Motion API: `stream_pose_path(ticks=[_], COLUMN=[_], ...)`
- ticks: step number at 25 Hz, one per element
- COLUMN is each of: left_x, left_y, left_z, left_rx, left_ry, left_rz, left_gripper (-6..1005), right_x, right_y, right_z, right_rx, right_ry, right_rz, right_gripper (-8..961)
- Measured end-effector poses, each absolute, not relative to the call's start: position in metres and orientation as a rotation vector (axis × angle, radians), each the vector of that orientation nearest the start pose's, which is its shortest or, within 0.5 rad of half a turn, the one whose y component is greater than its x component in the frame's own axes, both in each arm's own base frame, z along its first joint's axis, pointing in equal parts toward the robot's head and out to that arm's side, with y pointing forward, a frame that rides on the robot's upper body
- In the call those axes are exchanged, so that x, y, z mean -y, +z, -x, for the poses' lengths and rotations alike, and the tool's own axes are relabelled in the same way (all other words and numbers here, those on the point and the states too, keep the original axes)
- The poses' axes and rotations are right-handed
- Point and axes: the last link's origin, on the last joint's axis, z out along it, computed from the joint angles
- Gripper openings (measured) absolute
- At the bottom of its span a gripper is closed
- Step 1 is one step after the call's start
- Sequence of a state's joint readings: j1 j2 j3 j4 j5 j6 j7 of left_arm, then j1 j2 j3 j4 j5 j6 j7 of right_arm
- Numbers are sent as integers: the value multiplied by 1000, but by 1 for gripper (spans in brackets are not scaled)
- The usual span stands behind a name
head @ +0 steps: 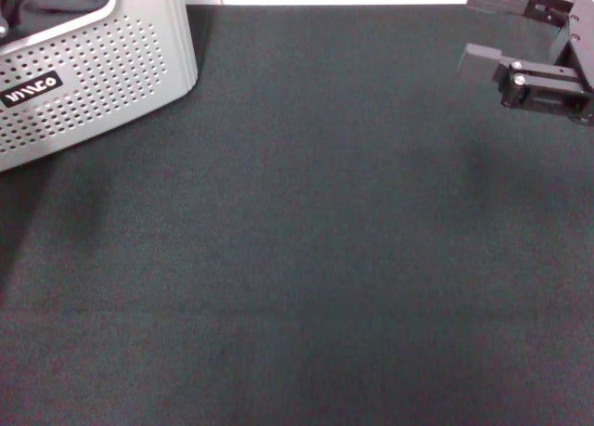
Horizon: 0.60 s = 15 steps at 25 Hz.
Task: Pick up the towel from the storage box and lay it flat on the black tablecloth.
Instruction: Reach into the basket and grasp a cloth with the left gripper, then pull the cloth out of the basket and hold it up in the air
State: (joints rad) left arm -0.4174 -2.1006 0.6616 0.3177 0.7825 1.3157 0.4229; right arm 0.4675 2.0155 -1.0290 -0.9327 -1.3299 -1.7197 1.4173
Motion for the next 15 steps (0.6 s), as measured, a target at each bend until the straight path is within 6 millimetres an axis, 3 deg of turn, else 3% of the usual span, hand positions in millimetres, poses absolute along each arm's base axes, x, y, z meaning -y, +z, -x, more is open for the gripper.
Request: stream_pose_path(ticks=[4,10,15], left_x=[-344,-349,-347], left_y=[69,64,60], left_z=[322,317,314], left_rx=[-298,-308,-269], left_ry=[-174,-186,-258], left_rz=[1430,1450,1466], left_gripper=[136,141,86], right_x=[-327,-324,-322], right_y=[66,65,66], right_z=[-166,-166,-167], right_rx=[-73,-70,-69], right_ry=[1275,1285,1293], right_rz=[2668,2678,2676], right_gripper=[740,740,740])
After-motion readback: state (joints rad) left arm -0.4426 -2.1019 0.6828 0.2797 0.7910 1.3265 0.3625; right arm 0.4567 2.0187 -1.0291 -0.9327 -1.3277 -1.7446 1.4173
